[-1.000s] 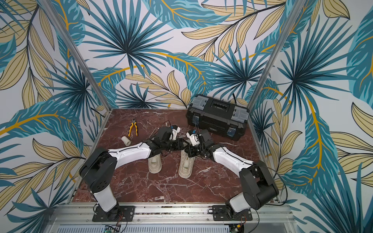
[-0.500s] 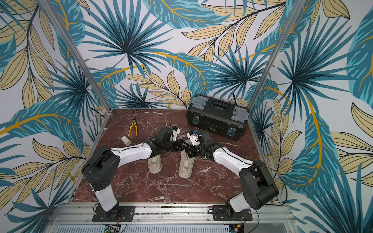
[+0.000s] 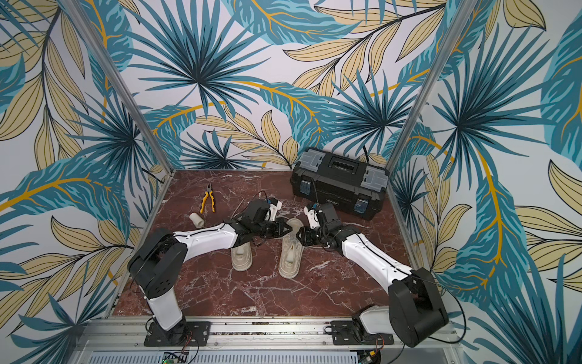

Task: Tie the shoes
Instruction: Wrap the shoelace around the shoelace.

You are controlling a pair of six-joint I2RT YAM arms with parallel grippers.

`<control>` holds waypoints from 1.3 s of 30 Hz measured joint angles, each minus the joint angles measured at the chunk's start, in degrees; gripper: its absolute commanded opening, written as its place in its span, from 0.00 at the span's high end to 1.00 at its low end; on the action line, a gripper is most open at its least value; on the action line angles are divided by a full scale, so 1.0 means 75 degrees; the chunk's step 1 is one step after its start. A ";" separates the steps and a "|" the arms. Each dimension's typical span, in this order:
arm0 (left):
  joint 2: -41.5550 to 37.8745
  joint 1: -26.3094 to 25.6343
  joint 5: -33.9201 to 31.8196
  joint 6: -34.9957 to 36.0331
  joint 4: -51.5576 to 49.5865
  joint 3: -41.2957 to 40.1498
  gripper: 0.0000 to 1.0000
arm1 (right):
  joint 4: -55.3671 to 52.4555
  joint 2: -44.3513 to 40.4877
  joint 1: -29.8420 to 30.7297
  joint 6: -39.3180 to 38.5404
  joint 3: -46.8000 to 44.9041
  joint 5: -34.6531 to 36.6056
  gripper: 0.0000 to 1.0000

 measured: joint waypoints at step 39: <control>-0.0530 -0.0122 -0.0198 0.0510 -0.0498 -0.0172 0.98 | -0.1017 0.2425 -0.1172 0.2961 0.0140 0.3847 0.99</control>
